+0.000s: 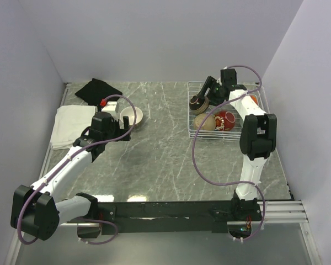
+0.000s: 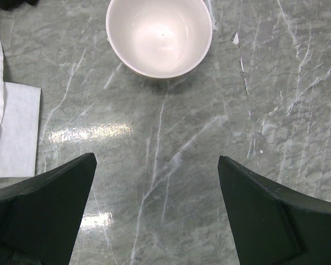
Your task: Unload the bowls from the dish rack
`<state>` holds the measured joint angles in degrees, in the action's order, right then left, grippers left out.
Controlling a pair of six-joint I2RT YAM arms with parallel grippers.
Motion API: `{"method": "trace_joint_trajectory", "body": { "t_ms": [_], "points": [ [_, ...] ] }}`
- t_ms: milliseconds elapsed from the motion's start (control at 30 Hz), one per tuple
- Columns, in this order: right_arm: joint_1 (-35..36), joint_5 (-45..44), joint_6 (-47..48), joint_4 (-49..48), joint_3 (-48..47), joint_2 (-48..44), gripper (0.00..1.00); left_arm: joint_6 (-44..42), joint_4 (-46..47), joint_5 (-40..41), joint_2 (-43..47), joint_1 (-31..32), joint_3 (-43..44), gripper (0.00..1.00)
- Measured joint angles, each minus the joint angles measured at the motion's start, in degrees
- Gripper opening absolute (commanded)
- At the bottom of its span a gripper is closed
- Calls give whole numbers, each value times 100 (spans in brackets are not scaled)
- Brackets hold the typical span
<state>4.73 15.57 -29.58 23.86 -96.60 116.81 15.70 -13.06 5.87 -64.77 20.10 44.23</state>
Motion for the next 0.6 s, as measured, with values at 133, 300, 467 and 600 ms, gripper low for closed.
{"method": "trace_joint_trajectory", "body": {
  "t_ms": [133, 300, 467, 600],
  "points": [
    [9, -7, 4, 0, 0, 0, 84, 0, 0, 0, 0, 0, 0, 99],
    [17, -28, 44, 7, 0, 2, 82, 0, 0, 0, 0, 0, 0, 99],
    [26, -68, 107, 22, 0, 2, 79, 0, 0, 0, 2, 0, 0, 99],
    [50, -125, 205, 42, -2, 2, 77, 0, 0, 0, 2, 0, 0, 99]
  ]
}}
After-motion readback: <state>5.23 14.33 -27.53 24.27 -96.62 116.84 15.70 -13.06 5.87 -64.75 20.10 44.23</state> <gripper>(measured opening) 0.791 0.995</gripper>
